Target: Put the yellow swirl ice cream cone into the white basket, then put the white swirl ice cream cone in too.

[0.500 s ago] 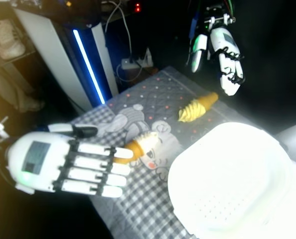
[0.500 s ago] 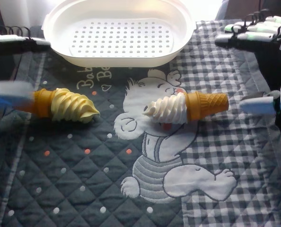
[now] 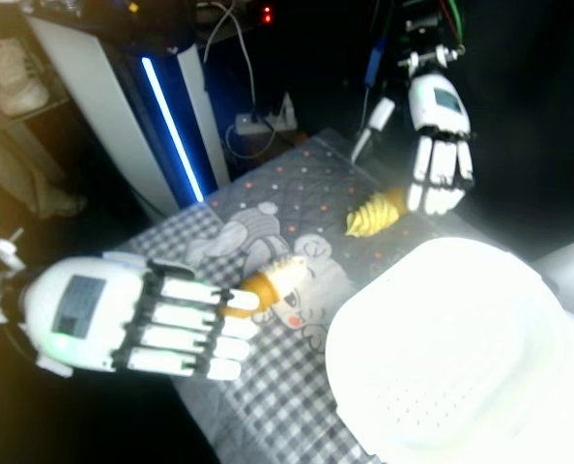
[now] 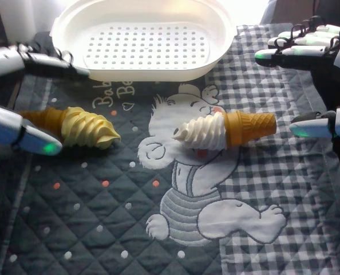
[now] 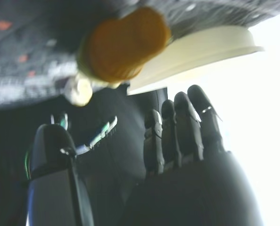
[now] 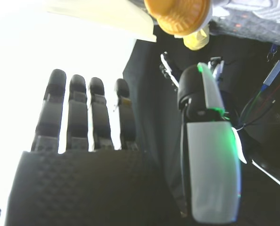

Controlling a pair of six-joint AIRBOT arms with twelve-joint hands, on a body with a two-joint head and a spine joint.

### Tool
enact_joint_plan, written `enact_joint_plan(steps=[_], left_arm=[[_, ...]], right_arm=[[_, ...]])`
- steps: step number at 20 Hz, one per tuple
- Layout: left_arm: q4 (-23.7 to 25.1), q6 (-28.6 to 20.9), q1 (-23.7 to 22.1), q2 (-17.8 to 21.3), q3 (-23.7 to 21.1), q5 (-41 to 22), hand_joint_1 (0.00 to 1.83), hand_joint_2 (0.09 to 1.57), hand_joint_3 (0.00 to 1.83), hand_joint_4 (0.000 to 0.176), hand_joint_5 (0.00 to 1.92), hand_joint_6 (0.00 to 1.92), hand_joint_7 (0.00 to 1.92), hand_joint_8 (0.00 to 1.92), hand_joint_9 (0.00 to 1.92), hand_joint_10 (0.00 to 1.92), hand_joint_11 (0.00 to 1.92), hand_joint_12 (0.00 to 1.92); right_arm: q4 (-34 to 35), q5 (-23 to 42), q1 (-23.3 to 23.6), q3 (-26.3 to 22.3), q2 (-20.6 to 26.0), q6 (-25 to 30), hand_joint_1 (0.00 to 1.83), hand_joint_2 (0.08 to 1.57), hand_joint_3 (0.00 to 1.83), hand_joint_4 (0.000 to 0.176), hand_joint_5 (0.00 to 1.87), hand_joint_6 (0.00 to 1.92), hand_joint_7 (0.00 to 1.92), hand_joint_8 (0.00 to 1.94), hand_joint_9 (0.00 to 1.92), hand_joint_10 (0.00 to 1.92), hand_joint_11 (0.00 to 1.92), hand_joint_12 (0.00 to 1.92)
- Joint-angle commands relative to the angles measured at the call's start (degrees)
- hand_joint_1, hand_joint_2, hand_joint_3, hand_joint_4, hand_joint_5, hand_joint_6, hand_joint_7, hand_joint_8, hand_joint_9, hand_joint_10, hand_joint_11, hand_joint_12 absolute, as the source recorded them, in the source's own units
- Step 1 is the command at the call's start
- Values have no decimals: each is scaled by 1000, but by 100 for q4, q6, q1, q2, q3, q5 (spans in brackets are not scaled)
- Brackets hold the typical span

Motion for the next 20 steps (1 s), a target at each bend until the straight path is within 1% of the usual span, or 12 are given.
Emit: enact_joint_plan(steps=[1, 4, 7, 8, 9, 10, 12, 15, 16, 17, 18, 20], left_arm=[[-23, 78, -121, -38, 17, -236, 667, 821, 0, 99, 361, 3, 367, 4, 392, 4, 55, 1001], [351, 221, -323, -118, 12, 182, 847, 803, 0, 101, 418, 18, 416, 17, 439, 18, 105, 1013], [725, 222, -480, -210, 33, 491, 925, 760, 0, 101, 436, 1, 465, 1, 503, 8, 189, 948], [844, 223, -525, -236, 40, 593, 937, 770, 5, 91, 441, 1, 462, 0, 502, 5, 181, 938], [1129, 224, -612, -304, 41, 806, 939, 753, 0, 68, 519, 6, 555, 11, 571, 17, 231, 947], [1149, 224, -615, -312, 42, 822, 939, 753, 0, 68, 519, 6, 555, 11, 571, 17, 231, 947], [1192, 224, -633, -398, 108, 931, 960, 758, 0, 4, 666, 4, 745, 15, 711, 35, 269, 1033], [1191, 223, -654, -516, 229, 1040, 1006, 915, 2, 0, 878, 11, 955, 39, 900, 149, 409, 1266], [1190, 223, -658, -546, 256, 1063, 1111, 928, 1, 0, 986, 2, 1058, 34, 908, 348, 483, 1322], [1171, 222, -663, -571, 281, 1070, 1191, 984, 5, 0, 1210, 378, 1063, 595, 868, 1046, 694, 1546], [1106, 222, -666, -576, 300, 1032, 1264, 1055, 3, 0, 1240, 355, 989, 1110, 872, 1417, 839, 1645], [768, 220, -715, -503, 328, 731, 1270, 1116, 2, 0, 1144, 442, 894, 1386, 900, 1613, 901, 1766]], right_arm=[[197, 633, 70, 25, 13, 34, 849, 1062, 0, 54, 328, 4, 214, 3, 196, 8, 87, 405], [192, 632, 70, 26, 5, 34, 867, 1055, 0, 62, 336, 4, 215, 2, 193, 3, 79, 394], [198, 632, 70, 27, 5, 46, 850, 1044, 0, 93, 340, 3, 225, 3, 195, 3, 83, 388], [198, 632, 70, 27, 5, 53, 833, 1051, 0, 85, 330, 0, 221, 1, 197, 3, 77, 385], [198, 632, 69, 28, 4, 57, 838, 1057, 2, 47, 341, 5, 228, 3, 212, 8, 98, 390], [198, 632, 69, 28, 3, 57, 838, 1057, 2, 47, 341, 5, 228, 3, 212, 8, 98, 390], [206, 632, 69, 28, -1, 58, 851, 1059, 1, 52, 345, 5, 221, 1, 197, 0, 75, 374], [220, 632, 69, 28, -1, 68, 837, 1068, 3, 45, 347, 4, 226, 4, 210, 5, 106, 374], [227, 632, 69, 28, -2, 68, 849, 1064, 1, 47, 354, 5, 237, 7, 216, 6, 108, 370], [230, 632, 69, 28, -3, 68, 848, 1068, 2, 47, 353, 4, 240, 6, 213, 3, 99, 361], [236, 632, 69, 28, -3, 68, 821, 1071, 3, 58, 347, 1, 238, 4, 212, 2, 100, 356], [236, 632, 69, 30, -3, 70, 827, 1078, 5, 48, 353, 3, 243, 5, 228, 8, 128, 361]])
